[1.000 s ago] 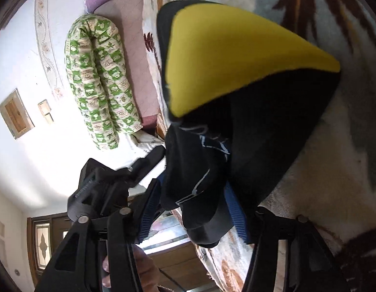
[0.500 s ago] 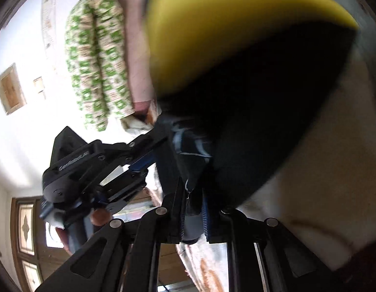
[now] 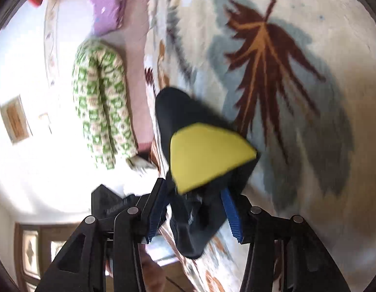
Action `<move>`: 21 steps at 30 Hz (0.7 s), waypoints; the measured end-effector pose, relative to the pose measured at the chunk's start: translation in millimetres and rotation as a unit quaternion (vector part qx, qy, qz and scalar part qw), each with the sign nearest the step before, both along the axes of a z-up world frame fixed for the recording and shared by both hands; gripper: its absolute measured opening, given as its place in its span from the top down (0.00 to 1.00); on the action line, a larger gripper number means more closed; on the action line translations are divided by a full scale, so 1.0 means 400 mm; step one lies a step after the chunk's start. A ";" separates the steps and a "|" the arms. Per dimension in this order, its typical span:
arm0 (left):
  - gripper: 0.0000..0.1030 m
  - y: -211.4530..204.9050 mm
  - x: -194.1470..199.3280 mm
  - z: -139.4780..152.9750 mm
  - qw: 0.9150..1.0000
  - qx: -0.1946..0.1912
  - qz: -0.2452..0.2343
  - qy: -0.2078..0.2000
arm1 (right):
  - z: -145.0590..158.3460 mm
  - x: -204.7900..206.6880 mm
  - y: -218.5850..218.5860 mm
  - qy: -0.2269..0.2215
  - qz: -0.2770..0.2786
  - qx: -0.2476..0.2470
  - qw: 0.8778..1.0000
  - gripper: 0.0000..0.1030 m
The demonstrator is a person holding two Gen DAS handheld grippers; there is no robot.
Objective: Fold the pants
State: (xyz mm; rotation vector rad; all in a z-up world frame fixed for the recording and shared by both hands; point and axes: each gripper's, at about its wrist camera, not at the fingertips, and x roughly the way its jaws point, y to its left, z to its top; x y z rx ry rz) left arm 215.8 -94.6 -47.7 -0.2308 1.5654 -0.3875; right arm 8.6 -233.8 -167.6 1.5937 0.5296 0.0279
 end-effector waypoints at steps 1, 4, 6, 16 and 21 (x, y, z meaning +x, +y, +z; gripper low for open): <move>0.90 0.001 -0.005 0.003 1.000 -0.004 0.003 0.002 | -0.002 0.005 -0.006 0.002 -0.006 0.000 1.000 0.61; 0.90 -0.010 -0.017 -0.004 1.000 0.020 0.002 -0.009 | 0.021 -0.004 -0.014 -0.009 0.000 -0.028 1.000 0.89; 0.89 -0.023 -0.020 -0.021 0.999 0.036 0.001 -0.020 | 0.031 -0.010 -0.033 -0.003 -0.009 -0.055 0.998 0.90; 0.88 0.007 -0.048 0.037 0.998 0.016 -0.006 -0.059 | 0.025 -0.022 -0.060 0.031 0.018 -0.107 0.994 0.83; 0.86 0.181 -0.068 0.125 0.995 -0.012 0.053 -0.085 | 0.068 -0.105 -0.055 0.016 0.006 -0.055 0.998 0.51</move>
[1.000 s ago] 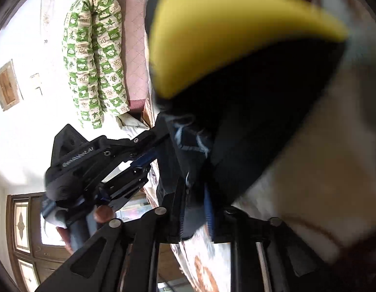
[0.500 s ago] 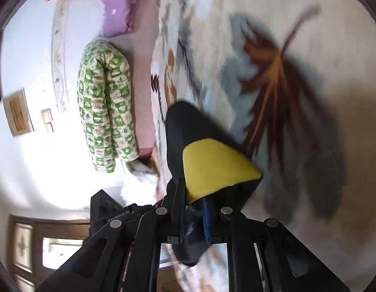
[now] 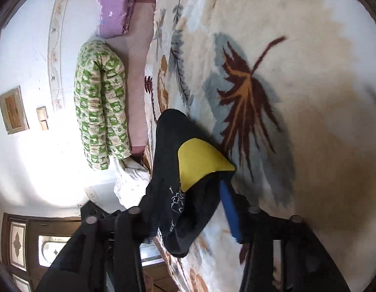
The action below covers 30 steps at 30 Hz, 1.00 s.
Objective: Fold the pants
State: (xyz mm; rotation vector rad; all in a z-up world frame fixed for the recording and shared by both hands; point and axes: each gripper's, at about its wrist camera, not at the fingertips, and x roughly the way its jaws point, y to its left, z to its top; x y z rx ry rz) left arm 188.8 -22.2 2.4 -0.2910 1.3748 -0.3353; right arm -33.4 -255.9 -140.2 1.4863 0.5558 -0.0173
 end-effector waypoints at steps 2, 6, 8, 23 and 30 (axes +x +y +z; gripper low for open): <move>0.84 0.080 -0.001 0.024 1.000 -0.013 0.018 -0.009 | 0.031 -0.031 0.011 -0.010 0.005 -0.014 1.000 0.51; 0.84 0.224 -0.018 0.037 0.998 -0.030 0.056 0.003 | 0.085 -0.041 0.065 -0.021 0.036 -0.058 0.997 0.51; 0.84 0.281 -0.028 0.040 0.998 -0.006 0.060 -0.009 | 0.105 -0.033 0.108 -0.020 0.067 -0.083 0.994 0.51; 0.84 0.567 -0.010 -0.063 0.995 -0.039 0.092 0.029 | 0.158 0.247 0.815 -0.028 0.365 -0.520 0.772 0.37; 0.84 0.567 0.037 -0.092 0.993 -0.080 0.074 0.037 | 0.078 0.326 0.908 0.010 0.353 -0.604 0.714 0.34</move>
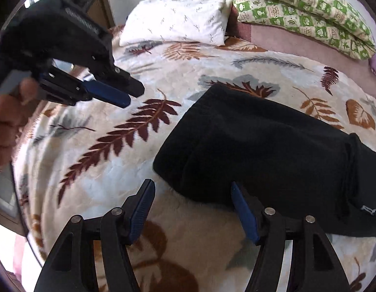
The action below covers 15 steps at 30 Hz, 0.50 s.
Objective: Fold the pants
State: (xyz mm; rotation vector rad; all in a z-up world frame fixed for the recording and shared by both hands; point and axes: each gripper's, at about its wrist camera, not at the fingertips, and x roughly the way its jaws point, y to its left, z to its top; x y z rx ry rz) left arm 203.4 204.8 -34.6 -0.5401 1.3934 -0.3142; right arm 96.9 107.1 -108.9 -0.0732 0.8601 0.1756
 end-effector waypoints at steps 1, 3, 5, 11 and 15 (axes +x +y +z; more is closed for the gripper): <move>0.84 -0.003 0.009 -0.005 1.000 -0.005 0.001 0.002 | -0.010 0.016 0.007 0.002 -0.006 -0.012 1.000 0.32; 0.84 -0.013 0.027 -0.018 1.000 -0.015 0.003 0.007 | -0.019 0.037 0.012 -0.002 -0.012 -0.026 1.000 0.31; 0.84 -0.028 0.046 -0.034 1.000 -0.025 -0.003 0.015 | -0.018 0.047 -0.001 -0.011 -0.014 -0.016 1.000 0.50; 0.84 -0.056 0.077 -0.079 0.992 -0.118 -0.002 0.035 | -0.004 0.056 -0.088 0.004 -0.040 0.078 0.996 0.74; 0.84 -0.060 0.089 -0.100 0.982 -0.189 -0.005 0.029 | -0.009 0.055 -0.087 0.007 -0.035 0.079 0.996 0.74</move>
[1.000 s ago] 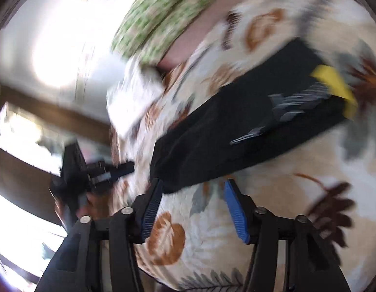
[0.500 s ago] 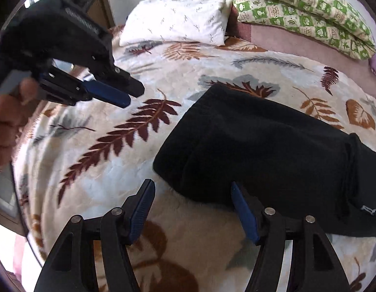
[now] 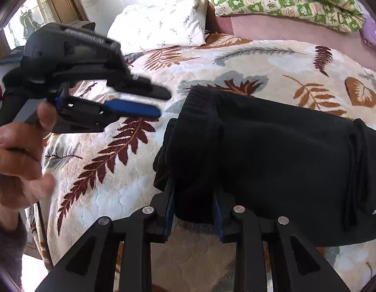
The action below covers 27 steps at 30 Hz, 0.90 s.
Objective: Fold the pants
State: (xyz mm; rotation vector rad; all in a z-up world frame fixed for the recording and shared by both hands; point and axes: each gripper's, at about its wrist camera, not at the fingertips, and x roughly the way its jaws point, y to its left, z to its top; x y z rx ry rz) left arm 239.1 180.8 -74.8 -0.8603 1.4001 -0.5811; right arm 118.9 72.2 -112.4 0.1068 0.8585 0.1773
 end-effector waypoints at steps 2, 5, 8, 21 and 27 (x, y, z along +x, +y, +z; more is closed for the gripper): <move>0.84 -0.011 0.010 -0.004 1.000 -0.012 -0.010 -0.003 | -0.001 0.001 -0.005 0.002 -0.001 0.007 1.000 0.73; 0.84 -0.031 0.022 0.008 0.999 0.010 -0.026 -0.017 | -0.004 0.001 -0.008 0.004 -0.001 0.014 1.000 0.72; 0.67 -0.049 0.025 0.024 0.998 0.004 -0.057 -0.032 | -0.005 0.002 -0.008 0.005 -0.001 0.015 1.000 0.72; 0.37 -0.121 0.020 -0.021 0.987 0.128 -0.097 -0.017 | -0.010 0.008 -0.022 0.008 -0.006 0.038 0.999 0.70; 0.72 -0.128 0.009 -0.026 0.988 0.126 -0.088 -0.019 | -0.009 0.006 -0.022 0.009 -0.007 0.042 0.999 0.70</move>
